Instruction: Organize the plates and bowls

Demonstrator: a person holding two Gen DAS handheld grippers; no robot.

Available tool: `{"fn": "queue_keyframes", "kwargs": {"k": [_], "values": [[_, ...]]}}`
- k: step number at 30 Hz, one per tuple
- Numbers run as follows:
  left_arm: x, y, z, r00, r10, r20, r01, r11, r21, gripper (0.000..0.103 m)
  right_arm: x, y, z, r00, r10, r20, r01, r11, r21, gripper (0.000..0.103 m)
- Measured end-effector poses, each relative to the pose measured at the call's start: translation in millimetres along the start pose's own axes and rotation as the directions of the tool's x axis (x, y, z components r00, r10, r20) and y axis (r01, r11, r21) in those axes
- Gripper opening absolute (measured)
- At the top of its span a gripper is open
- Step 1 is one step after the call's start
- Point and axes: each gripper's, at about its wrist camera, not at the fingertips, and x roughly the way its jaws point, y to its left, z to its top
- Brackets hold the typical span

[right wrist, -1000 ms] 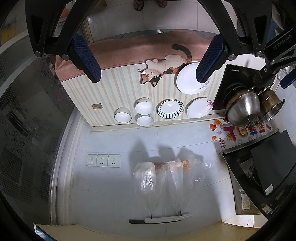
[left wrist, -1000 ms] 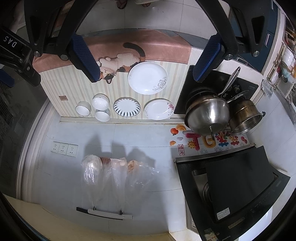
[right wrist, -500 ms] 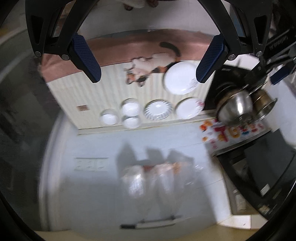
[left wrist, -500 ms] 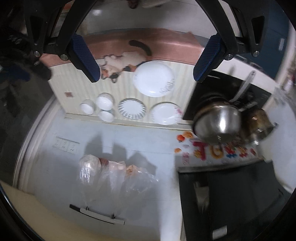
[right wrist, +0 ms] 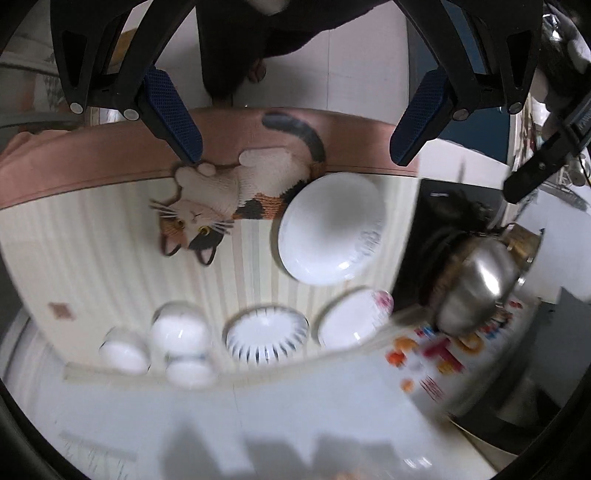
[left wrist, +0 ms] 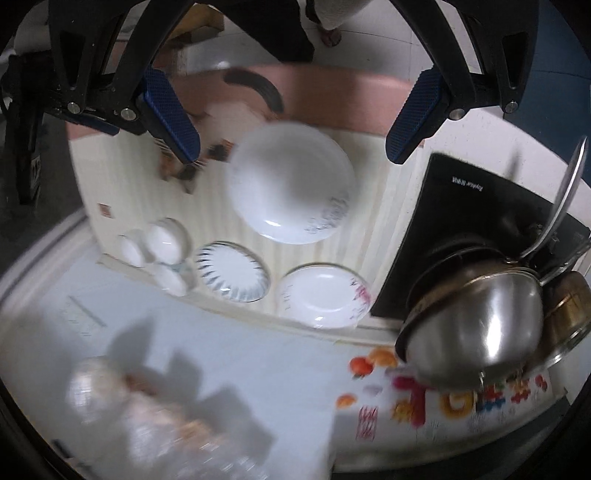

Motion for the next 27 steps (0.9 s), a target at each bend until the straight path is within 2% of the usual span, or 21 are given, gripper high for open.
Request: {"fn": "queue_keyframes", "kwargs": {"k": [3, 6, 10, 12, 13, 17, 20, 22, 24, 27], "values": [[51, 16, 20, 0.996, 0.070, -0.051, -0.071, 0.997, -0.020, 0.103, 70, -18, 24, 0.994, 0.024, -0.109, -0.021, 0.999, 0.029, 0.094], [109, 33, 36, 0.982, 0.126, -0.140, -0.131, 0.991, -0.027, 0.103, 138, -30, 51, 0.982, 0.031, -0.186, -0.029, 0.999, 0.016, 0.086], [166, 52, 42, 0.960, 0.099, -0.263, -0.119, 0.991, -0.060, 0.097, 207, -33, 81, 0.959, 0.079, -0.273, -0.082, 0.997, 0.000, 0.076], [193, 58, 42, 0.946, 0.077, -0.315, -0.104, 0.992, -0.070, 0.095, 228, -33, 93, 0.946, 0.102, -0.308, -0.109, 0.994, -0.005, 0.069], [206, 60, 41, 0.936, 0.075, -0.344, -0.105, 0.992, -0.071, 0.090, 244, -32, 100, 0.938, 0.105, -0.329, -0.116, 0.993, -0.015, 0.067], [236, 64, 34, 0.905, 0.046, -0.423, -0.089, 0.993, -0.082, 0.064, 275, -21, 112, 0.918, 0.142, -0.370, -0.169, 0.985, -0.040, 0.046], [245, 63, 27, 0.890, 0.031, -0.456, -0.079, 0.993, -0.087, 0.051, 293, -11, 115, 0.898, 0.160, -0.410, -0.201, 0.978, -0.057, 0.032], [245, 58, 27, 0.895, 0.033, -0.445, -0.072, 0.995, -0.070, 0.048, 298, -9, 118, 0.893, 0.165, -0.419, -0.208, 0.976, -0.059, 0.029], [244, 54, 24, 0.892, 0.053, -0.448, -0.087, 0.995, -0.056, 0.048, 300, -8, 119, 0.893, 0.163, -0.419, -0.210, 0.976, -0.067, 0.023], [240, 50, 20, 0.890, 0.041, -0.454, -0.082, 0.994, -0.071, 0.046, 300, -9, 119, 0.894, 0.177, -0.412, -0.217, 0.975, -0.050, 0.018]]}}
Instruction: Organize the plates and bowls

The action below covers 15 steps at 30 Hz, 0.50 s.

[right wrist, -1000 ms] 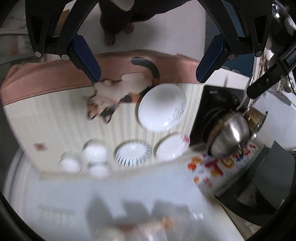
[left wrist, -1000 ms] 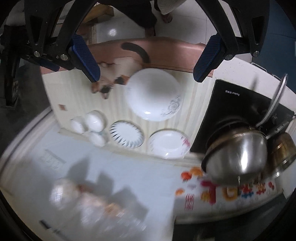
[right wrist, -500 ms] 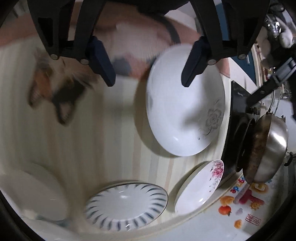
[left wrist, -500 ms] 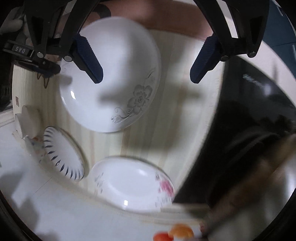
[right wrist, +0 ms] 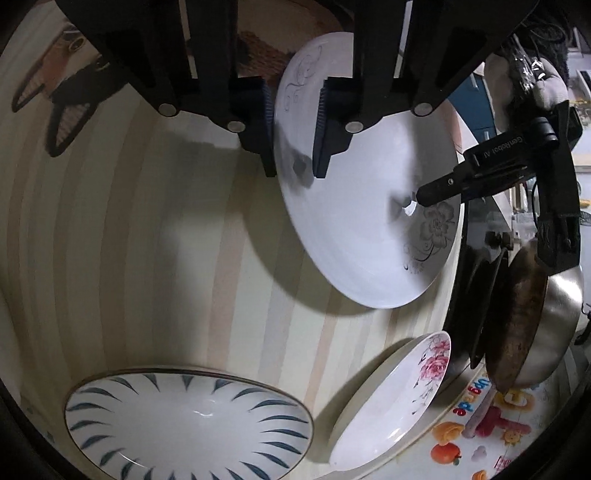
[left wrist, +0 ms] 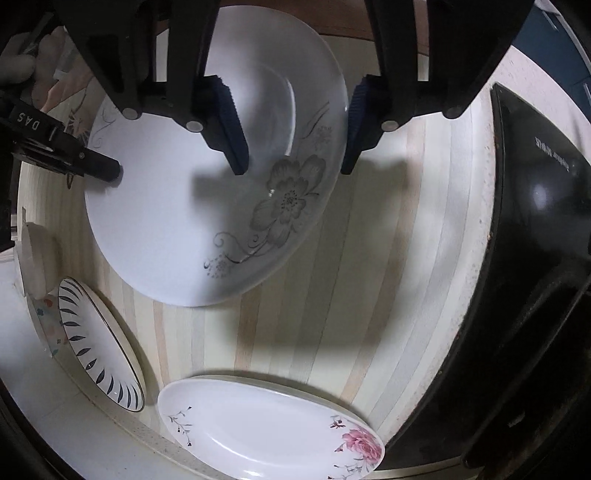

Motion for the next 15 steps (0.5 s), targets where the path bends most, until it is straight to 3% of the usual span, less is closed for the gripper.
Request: {"fn": "queue_keyframes", "kwargs": {"k": [11, 15], "values": [[-19, -63, -23, 0.999, -0.030, 0.038, 0.027, 0.997, 0.075, 0.046, -40, -29, -20, 1.000, 0.008, 0.027, -0.009, 0.999, 0.032, 0.019], [-19, -97, -15, 0.998, -0.045, 0.034, 0.040, 0.992, 0.122, 0.046, -63, -53, -31, 0.999, -0.001, 0.046, -0.002, 0.998, 0.062, 0.019]]}}
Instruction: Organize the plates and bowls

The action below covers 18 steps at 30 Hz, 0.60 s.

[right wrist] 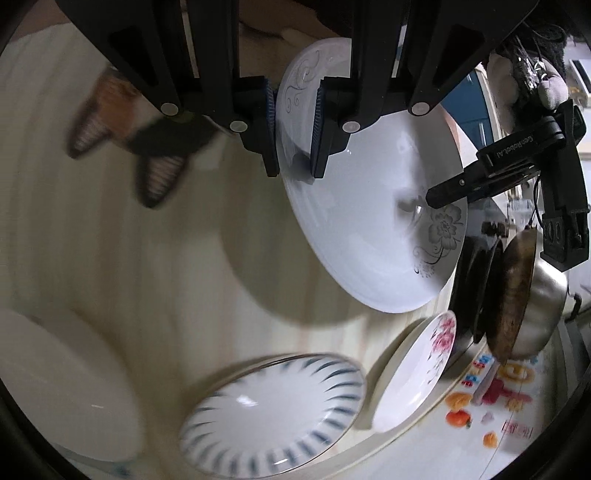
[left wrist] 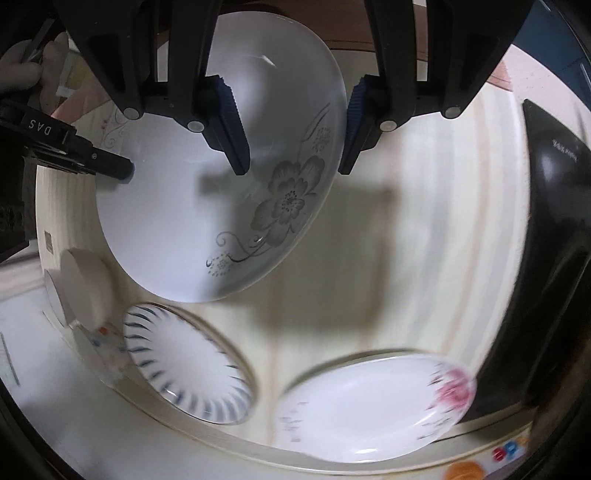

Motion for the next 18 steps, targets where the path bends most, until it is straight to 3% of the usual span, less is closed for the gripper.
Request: {"fn": "queue_keyframes", "kwargs": {"k": [7, 18], "values": [[13, -38, 11, 1.000, -0.006, -0.028, 0.008, 0.997, 0.074, 0.046, -30, -48, -13, 0.999, -0.013, 0.036, 0.010, 0.998, 0.069, 0.019], [35, -55, 19, 0.998, 0.037, -0.057, -0.031, 0.994, 0.109, 0.046, -24, -92, -22, 1.000, -0.016, 0.027, 0.013, 0.993, 0.120, 0.019]]}}
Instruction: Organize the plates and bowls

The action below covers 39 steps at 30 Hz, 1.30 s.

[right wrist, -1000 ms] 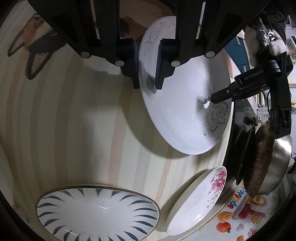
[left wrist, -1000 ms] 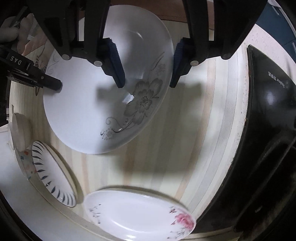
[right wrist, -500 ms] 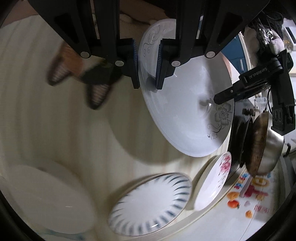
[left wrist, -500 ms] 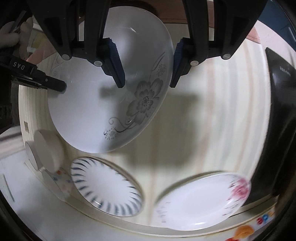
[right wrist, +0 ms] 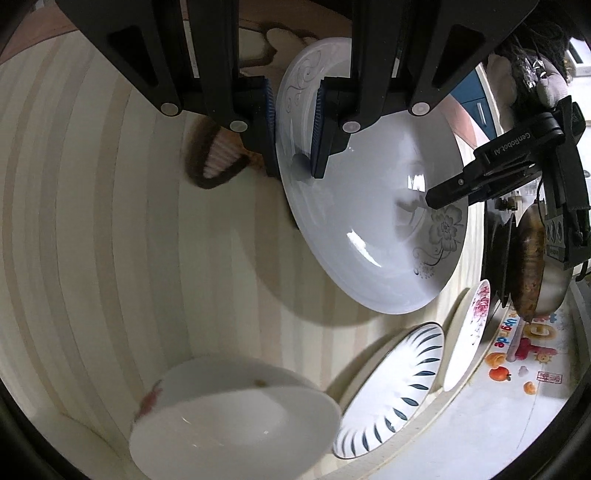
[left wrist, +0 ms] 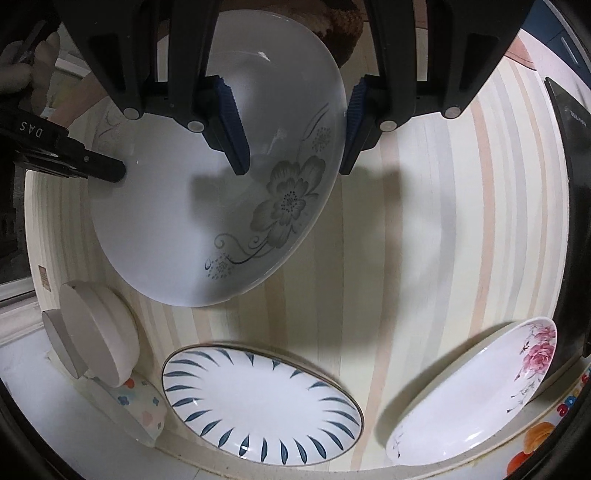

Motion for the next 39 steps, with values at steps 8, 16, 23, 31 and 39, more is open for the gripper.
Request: {"fn": "queue_keyframes", "kwargs": {"k": [8, 16, 23, 31, 39], "values": [[10, -4, 10, 1.000, 0.027, -0.004, -0.027, 0.999, 0.024, 0.046, 1, 4, 3, 1.000, -0.026, 0.007, 0.026, 0.999, -0.020, 0.018], [-42, -2, 20, 0.992, 0.036, 0.123, -0.036, 0.999, 0.002, 0.046, -20, 8, 5, 0.998, -0.068, 0.005, 0.068, 0.998, 0.013, 0.019], [-84, 89, 66, 0.964, 0.099, 0.248, -0.053, 0.981, -0.187, 0.047, -97, 90, 44, 0.979, -0.003, 0.202, 0.013, 0.999, -0.046, 0.044], [-40, 165, 103, 0.977, 0.088, 0.195, -0.013, 0.934, -0.356, 0.047, -5, 220, 180, 0.973, 0.079, 0.217, -0.016, 0.960, -0.280, 0.044], [-14, 186, 123, 0.984, 0.102, 0.144, -0.029, 0.899, -0.437, 0.049, 83, 261, 271, 0.990, 0.029, 0.141, 0.025, 0.930, -0.368, 0.039]]}}
